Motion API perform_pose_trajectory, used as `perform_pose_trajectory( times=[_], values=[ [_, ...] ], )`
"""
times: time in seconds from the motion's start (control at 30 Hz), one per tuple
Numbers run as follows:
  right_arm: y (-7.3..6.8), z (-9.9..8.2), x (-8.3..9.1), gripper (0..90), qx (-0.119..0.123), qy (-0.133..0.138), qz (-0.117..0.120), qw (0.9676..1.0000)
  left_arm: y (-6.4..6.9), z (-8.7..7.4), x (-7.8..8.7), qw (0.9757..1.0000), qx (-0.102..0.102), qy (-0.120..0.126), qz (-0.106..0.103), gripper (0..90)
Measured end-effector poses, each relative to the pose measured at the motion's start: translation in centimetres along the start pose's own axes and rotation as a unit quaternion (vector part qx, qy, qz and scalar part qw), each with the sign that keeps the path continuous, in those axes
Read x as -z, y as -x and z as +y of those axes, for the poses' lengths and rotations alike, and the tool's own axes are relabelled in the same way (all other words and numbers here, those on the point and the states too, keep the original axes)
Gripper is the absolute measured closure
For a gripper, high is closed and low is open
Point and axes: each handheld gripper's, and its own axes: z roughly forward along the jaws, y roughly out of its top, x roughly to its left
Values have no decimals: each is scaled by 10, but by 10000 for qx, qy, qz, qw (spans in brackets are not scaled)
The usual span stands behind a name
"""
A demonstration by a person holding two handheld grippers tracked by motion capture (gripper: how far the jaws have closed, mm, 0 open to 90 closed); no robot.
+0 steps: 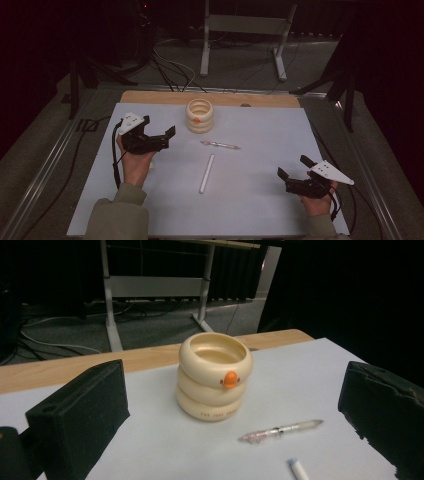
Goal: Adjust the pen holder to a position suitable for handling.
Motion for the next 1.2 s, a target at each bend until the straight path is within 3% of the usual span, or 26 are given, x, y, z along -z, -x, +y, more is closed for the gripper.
perform_pose_trajectory(
  times=[0.1, 0.73, 0.9, 1.2],
  values=[
    [-1, 0, 0, 0, -89, 44, 72, 9999, 0, 7, -8, 9999, -146, -38, 27, 0],
    [-9, 0, -6, 0, 262, -35, 72, 9996, -13, 25, -49, 10000, -9, 34, 26, 1],
    [-12, 1, -6, 0, 265, -20, 87, 9996, -11, 25, -65, 9999, -79, -133, 40, 1],
    [-12, 1, -7, 0, 246, -15, 99, 9996, -9, 26, -89, 9995, -3, -291, 93, 1]
  ],
)
